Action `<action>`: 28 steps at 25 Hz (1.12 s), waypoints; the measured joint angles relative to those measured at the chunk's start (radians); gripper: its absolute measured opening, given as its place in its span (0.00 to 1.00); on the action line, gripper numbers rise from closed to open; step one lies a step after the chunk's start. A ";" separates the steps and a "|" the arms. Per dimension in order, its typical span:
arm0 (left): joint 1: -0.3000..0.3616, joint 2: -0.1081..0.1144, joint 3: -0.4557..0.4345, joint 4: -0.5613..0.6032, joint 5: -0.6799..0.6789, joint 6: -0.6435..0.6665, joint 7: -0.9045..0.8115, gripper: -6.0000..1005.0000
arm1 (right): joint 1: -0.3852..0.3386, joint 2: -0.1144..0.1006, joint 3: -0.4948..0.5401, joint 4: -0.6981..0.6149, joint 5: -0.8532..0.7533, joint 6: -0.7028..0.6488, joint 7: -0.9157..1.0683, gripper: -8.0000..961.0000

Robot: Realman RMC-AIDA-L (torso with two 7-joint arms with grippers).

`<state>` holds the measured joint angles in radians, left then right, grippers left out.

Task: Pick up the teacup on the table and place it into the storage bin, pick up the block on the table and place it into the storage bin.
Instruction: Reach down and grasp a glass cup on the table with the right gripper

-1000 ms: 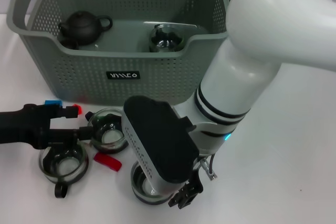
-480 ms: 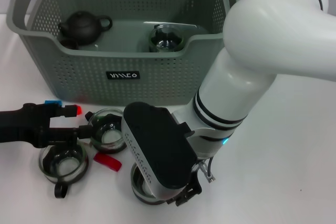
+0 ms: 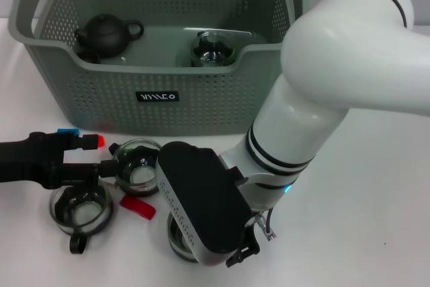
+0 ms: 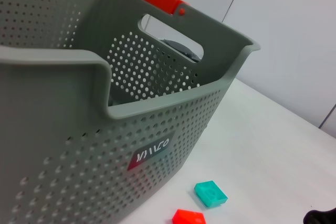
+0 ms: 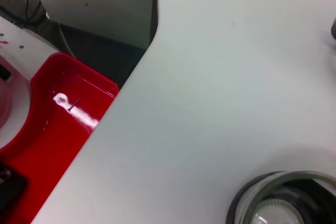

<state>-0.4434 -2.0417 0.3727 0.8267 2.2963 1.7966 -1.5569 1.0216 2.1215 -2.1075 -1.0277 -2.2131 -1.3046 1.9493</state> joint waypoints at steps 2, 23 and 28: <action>0.000 0.000 0.000 -0.001 0.000 -0.002 0.000 0.87 | 0.000 0.001 -0.009 0.000 -0.001 0.006 0.000 0.47; -0.001 0.000 0.000 -0.001 0.000 -0.010 0.000 0.87 | 0.014 -0.003 -0.004 -0.012 0.010 -0.012 0.047 0.07; -0.002 0.000 0.000 -0.001 0.000 -0.010 0.000 0.87 | 0.009 -0.009 0.032 -0.077 0.013 -0.058 0.070 0.07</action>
<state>-0.4449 -2.0417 0.3728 0.8252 2.2964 1.7868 -1.5570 1.0309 2.1123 -2.0756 -1.1049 -2.1997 -1.3628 2.0188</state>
